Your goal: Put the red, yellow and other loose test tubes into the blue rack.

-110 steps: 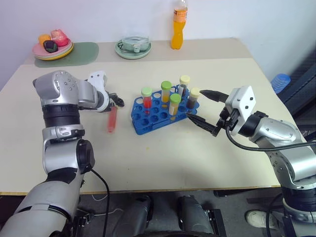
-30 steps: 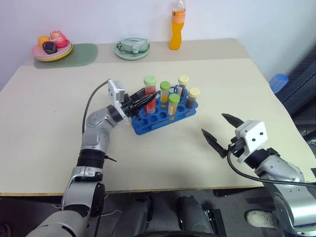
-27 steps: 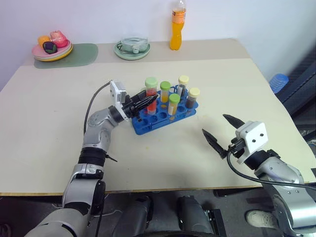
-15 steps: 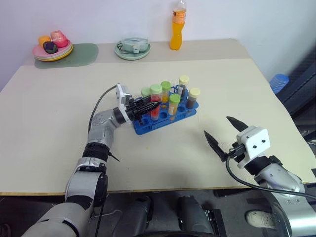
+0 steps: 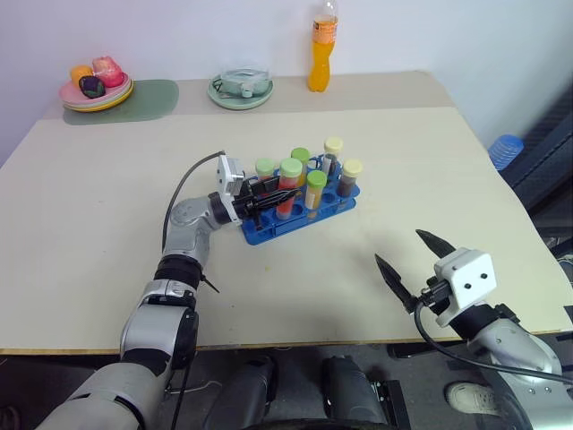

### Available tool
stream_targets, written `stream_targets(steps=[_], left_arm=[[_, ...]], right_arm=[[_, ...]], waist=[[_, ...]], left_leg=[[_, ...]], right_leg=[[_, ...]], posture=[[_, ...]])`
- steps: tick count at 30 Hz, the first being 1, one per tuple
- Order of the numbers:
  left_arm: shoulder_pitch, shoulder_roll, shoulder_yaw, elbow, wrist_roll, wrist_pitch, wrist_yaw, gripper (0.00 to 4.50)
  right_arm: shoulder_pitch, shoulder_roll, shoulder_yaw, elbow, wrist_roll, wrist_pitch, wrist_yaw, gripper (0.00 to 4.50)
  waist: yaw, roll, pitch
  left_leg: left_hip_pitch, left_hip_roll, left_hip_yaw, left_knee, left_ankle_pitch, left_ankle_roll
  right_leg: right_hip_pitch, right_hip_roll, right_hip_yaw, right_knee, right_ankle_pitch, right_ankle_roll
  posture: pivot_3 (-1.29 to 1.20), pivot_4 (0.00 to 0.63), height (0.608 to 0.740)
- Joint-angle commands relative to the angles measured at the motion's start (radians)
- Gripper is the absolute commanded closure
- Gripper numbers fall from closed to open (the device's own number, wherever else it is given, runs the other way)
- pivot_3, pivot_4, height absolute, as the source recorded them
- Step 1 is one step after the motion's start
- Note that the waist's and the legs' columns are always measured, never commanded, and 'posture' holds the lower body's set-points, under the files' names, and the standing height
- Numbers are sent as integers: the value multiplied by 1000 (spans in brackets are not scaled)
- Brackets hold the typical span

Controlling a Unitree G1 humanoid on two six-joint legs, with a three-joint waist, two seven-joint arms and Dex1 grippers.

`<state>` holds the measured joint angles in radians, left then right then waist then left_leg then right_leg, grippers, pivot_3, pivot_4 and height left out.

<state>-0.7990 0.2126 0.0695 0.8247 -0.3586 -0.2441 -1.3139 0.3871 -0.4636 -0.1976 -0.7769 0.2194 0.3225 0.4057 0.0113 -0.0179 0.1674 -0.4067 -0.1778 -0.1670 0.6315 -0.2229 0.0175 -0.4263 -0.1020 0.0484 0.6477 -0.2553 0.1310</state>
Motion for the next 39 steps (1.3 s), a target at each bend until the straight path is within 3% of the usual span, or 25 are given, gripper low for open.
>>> stream_targets(steps=[1,16,26,39], left_arm=[[14,19,-5,-5,15,7,-7,3741],[73,38,-9,-102,2,71,-9,3741],[81,17,-17,-113,22,37,48,3741],[64,-10,-19,-60,50,-24,102,3741]], right_arm=[[-6,-3,-33,-43,23,-5,7,207],[20,-54,-71,-55,96,20,98,207],[-66,-117,-72,-7,125,32,160,207],[-116,-114,-54,15,114,39,157,207]], waist=[[0,0,0],[1,0,0],[2,0,0],[4,0,0]], left_leg=[[0,0,0,0,0,0],[0,0,0,0,0,0],[0,0,0,0,0,1],[0,0,0,1,0,1]], right_leg=[[0,0,0,0,0,0],[0,0,0,0,0,0],[1,0,0,0,0,0],[1,0,0,0,0,0]], posture=[[0,150,740],[0,150,740],[0,150,740],[0,150,740]])
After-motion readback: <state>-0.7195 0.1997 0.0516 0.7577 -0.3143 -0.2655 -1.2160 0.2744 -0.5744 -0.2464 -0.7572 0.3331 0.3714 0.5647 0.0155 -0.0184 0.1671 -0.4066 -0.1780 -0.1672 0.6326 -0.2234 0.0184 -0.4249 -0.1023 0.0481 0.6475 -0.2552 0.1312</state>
